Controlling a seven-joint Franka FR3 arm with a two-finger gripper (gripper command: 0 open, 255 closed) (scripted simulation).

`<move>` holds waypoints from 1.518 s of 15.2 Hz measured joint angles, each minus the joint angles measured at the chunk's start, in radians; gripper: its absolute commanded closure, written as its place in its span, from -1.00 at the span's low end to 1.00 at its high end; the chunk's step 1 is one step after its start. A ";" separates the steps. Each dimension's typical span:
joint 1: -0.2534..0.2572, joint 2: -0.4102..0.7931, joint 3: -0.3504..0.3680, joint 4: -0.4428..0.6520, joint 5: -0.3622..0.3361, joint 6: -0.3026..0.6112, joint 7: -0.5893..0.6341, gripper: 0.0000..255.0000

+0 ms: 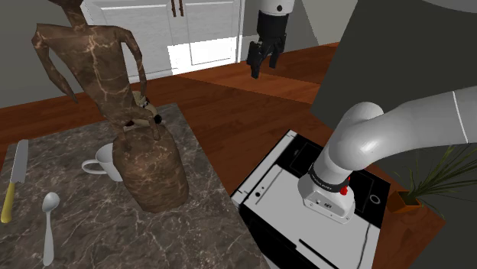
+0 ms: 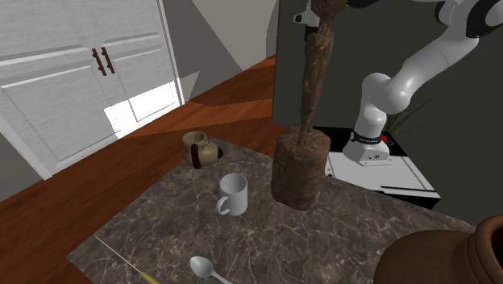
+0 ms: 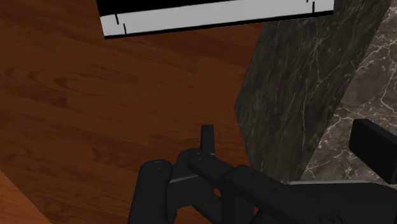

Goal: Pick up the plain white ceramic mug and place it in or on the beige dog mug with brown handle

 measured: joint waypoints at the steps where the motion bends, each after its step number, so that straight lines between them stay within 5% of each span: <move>1: 0.000 0.000 0.000 0.000 0.000 0.000 0.000 -1.00; 14: 0.055 0.240 0.226 0.009 0.095 0.298 0.247 -1.00; 23: 0.056 0.527 0.394 0.156 0.029 0.481 0.472 -1.00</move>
